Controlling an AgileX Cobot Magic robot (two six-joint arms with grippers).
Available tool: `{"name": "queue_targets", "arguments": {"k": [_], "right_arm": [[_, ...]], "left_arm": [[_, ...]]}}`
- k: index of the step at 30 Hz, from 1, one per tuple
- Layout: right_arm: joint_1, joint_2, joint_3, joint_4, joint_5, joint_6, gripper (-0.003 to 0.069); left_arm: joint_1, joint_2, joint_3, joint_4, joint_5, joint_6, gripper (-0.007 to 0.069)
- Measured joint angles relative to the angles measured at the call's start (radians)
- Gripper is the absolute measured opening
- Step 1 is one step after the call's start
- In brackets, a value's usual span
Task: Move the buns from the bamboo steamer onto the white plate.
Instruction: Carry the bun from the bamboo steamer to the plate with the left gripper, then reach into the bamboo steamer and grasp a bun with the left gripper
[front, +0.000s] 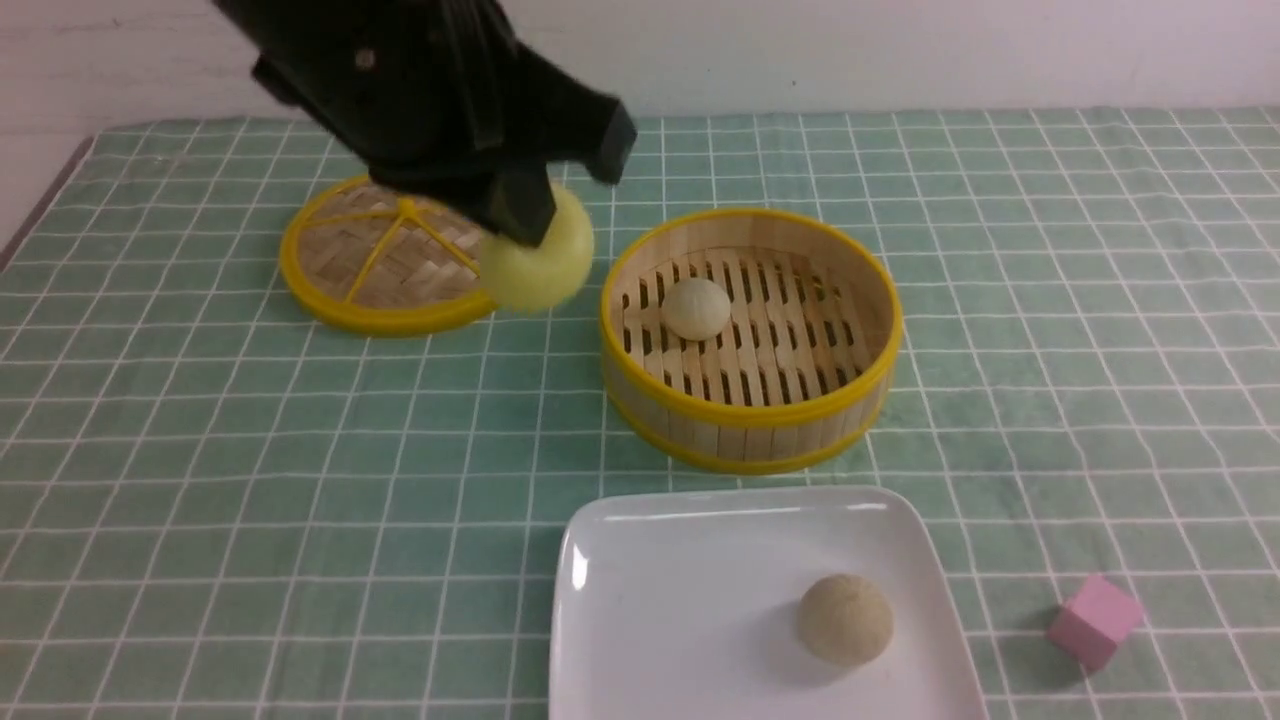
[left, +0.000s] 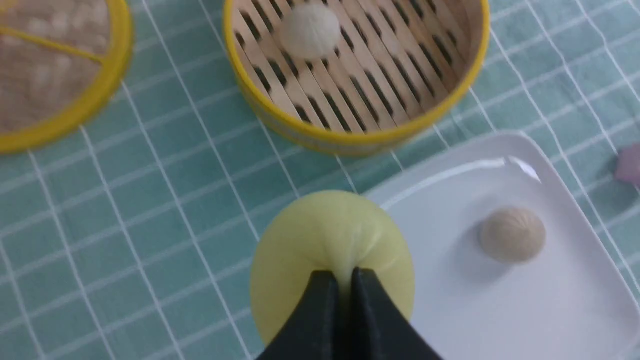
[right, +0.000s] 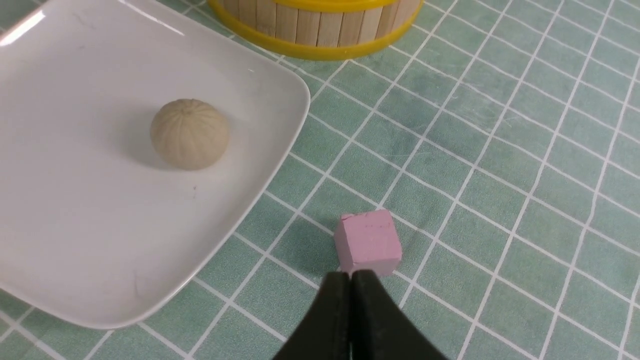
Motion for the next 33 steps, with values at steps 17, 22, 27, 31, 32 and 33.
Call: {"name": "queue_targets", "arguments": {"k": [17,22,27,31,32,33], "right_arm": [[0.000,0.000,0.000,0.000,-0.001,0.000,0.0033],[0.000,0.000,0.000,0.000,-0.001,0.000,0.0037],[0.000,0.000,0.000,0.000,-0.002,0.000,0.0041],[0.000,0.000,0.000,0.000,-0.002,0.000,0.0048],[0.000,0.000,0.000,0.000,-0.002,0.000,0.0048],[0.000,0.000,0.000,0.000,-0.002,0.000,0.0049]], "left_arm": [[-0.002,0.149,0.602,-0.304,-0.489,0.012,0.0043],[-0.002,0.197,0.602,-0.305,-0.501,0.015,0.0127],[-0.002,0.200,0.570,-0.305,-0.508,0.015,0.0290],[-0.002,0.200,0.451,-0.283,-0.477,0.015,0.0384],[-0.002,0.200,0.431,-0.277,-0.473,0.015,0.0387],[-0.002,0.200,0.424,-0.272,-0.473,0.015,0.0389]]}}
